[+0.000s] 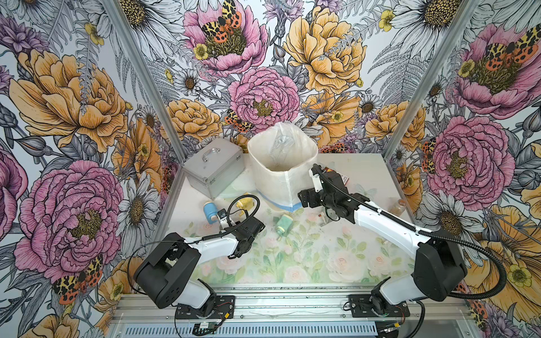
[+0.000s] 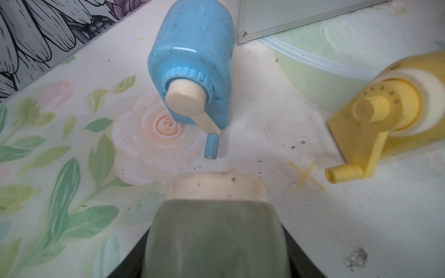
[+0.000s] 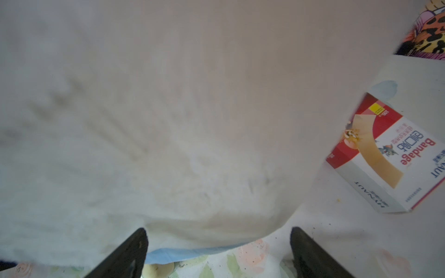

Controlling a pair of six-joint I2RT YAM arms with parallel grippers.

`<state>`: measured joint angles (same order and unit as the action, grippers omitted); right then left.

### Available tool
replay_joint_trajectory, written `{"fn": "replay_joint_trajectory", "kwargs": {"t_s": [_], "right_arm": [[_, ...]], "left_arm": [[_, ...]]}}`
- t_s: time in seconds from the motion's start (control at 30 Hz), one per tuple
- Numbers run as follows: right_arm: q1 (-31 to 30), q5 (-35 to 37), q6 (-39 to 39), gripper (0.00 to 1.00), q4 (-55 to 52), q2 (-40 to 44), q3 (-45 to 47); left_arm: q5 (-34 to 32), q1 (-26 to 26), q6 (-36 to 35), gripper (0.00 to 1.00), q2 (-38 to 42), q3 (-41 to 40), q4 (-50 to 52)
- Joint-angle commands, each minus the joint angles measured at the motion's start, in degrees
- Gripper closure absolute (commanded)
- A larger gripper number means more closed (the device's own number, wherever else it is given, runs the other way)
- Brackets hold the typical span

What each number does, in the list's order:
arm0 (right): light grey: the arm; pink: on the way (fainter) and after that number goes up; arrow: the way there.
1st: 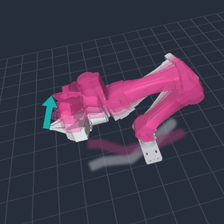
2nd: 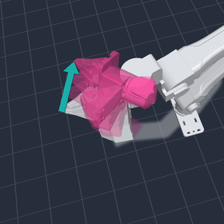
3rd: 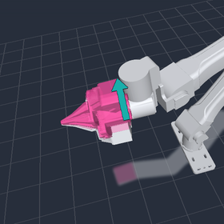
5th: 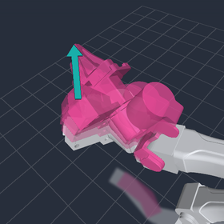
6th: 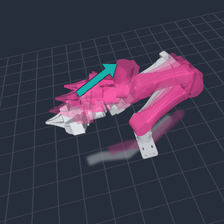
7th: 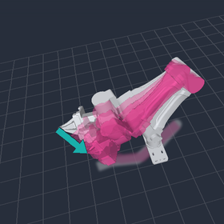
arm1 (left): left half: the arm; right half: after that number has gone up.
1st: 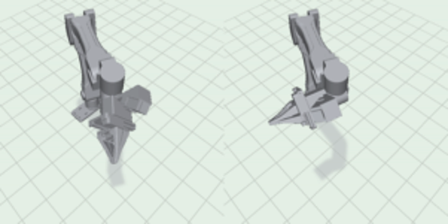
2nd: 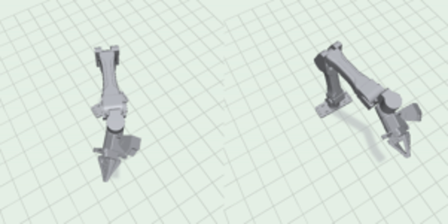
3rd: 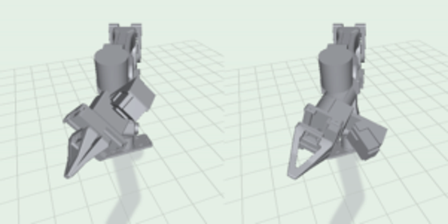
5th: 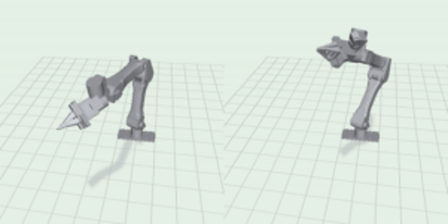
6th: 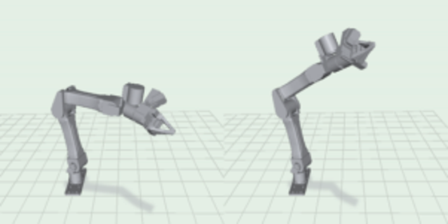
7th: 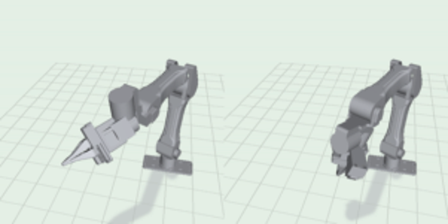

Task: Take out the pencil sharpener tray and clean the shavings
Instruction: Pick up the pencil sharpener from the center of the board.

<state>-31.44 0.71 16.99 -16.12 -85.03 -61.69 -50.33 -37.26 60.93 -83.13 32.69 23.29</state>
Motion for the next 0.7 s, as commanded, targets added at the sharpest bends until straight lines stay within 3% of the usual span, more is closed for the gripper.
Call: {"fn": "replay_joint_trajectory", "kwargs": {"t_s": [0.0,0.17,0.33,0.43,0.67], "right_arm": [[-0.50,1.55,-0.79,0.06,-1.17,1.66,-1.12],[-0.56,1.75,-1.41,0.06,-1.70,3.29,0.20],[-0.55,1.02,-1.69,0.06,-2.09,5.59,1.63],[-0.57,0.37,-1.58,0.06,-2.24,6.69,2.51],[-0.56,-0.71,-1.62,0.05,-2.81,9.07,4.68]], "left_arm": [[-0.38,0.52,-1.72,0.62,0.76,0.42,-1.07],[2.92,-0.67,-5.06,0.71,5.06,-1.51,-1.05],[7.08,-3.44,-11.44,0.73,9.88,-0.98,0.86],[8.85,-5.49,-16.37,0.81,13.15,-0.05,2.36],[14.08,-6.49,-25.19,0.90,25.18,-0.59,3.62]]}}
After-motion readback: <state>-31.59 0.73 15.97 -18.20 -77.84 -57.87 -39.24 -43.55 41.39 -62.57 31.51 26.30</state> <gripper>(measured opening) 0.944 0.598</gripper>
